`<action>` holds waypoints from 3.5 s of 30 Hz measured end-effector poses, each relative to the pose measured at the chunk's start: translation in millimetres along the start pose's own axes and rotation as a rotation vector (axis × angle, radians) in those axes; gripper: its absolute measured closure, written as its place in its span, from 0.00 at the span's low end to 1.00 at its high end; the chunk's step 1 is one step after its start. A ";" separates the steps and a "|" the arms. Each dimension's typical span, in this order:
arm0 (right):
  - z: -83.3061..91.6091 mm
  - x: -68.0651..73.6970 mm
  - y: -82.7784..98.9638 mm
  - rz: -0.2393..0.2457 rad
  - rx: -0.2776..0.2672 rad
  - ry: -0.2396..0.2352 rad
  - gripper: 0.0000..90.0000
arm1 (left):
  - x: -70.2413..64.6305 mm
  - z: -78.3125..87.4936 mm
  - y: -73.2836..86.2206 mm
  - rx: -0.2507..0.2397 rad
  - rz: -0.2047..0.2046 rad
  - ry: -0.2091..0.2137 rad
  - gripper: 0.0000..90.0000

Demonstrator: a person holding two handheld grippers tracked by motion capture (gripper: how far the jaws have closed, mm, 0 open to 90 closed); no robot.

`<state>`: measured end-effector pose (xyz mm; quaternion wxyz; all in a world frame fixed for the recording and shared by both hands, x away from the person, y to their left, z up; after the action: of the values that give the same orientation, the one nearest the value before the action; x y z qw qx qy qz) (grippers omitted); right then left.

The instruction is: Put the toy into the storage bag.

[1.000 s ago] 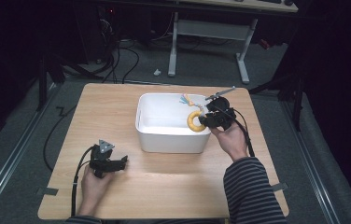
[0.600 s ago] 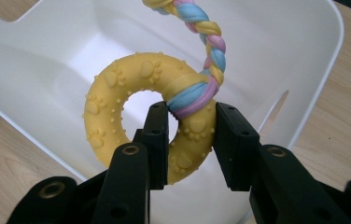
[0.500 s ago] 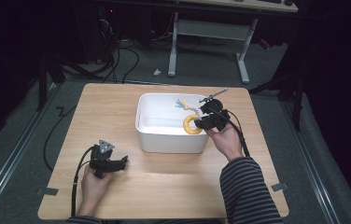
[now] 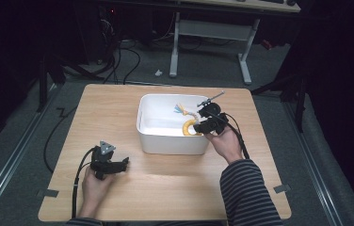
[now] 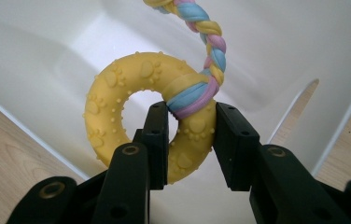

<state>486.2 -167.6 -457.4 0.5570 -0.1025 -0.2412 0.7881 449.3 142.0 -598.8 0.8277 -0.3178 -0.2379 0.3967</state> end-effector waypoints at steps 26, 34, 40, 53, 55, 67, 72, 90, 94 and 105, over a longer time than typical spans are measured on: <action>41.3 -31.7 10.9 -0.054 -0.176 -0.006 0.57 | -0.9 -0.3 -0.6 -0.002 -0.002 0.005 0.18; 53.1 -42.0 17.4 -0.070 -0.212 -0.002 0.57 | -0.9 -0.3 -0.6 -0.002 -0.003 0.005 0.18; 59.0 -48.5 23.0 -0.083 -0.231 -0.003 0.57 | -0.9 -0.3 -0.5 -0.002 -0.002 0.005 0.18; 78.7 -58.3 36.1 -0.089 -0.256 0.013 0.57 | -0.9 -0.3 -0.5 -0.002 -0.003 0.005 0.18; 81.0 -59.5 37.4 -0.093 -0.261 0.012 0.57 | -0.9 -0.3 -0.5 -0.002 -0.003 0.005 0.18; 94.0 -83.5 55.6 -0.161 -0.284 0.011 0.56 | -0.9 -0.3 -0.5 -0.002 -0.003 0.005 0.18; 101.9 -88.3 61.8 -0.167 -0.300 0.020 0.56 | -0.9 -0.3 -0.5 -0.002 -0.003 0.005 0.18; 110.7 -91.0 98.4 -0.196 -0.334 -0.034 0.55 | -0.9 -0.3 -0.6 -0.002 -0.003 0.005 0.18; 107.6 -91.9 105.8 -0.196 -0.335 -0.035 0.55 | -0.9 -0.3 -0.6 -0.002 -0.003 0.005 0.18; 97.0 -91.7 120.5 -0.209 -0.344 -0.049 0.53 | -0.9 -0.3 -0.6 -0.002 -0.003 0.005 0.18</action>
<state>377.5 -310.2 -443.1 0.6041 -0.1515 -0.3949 0.6754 449.3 140.9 -598.7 0.8285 -0.3193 -0.2368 0.3945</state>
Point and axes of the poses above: each handheld gripper's, and its own axes: z roughly backward along the jaws, y roughly out of its underside, x roughly to its left, the point moved 9 cm from there along -z, roughly forward along the jaws, and after that the axes turned 12 degrees about -z, right-handed, at the moved point
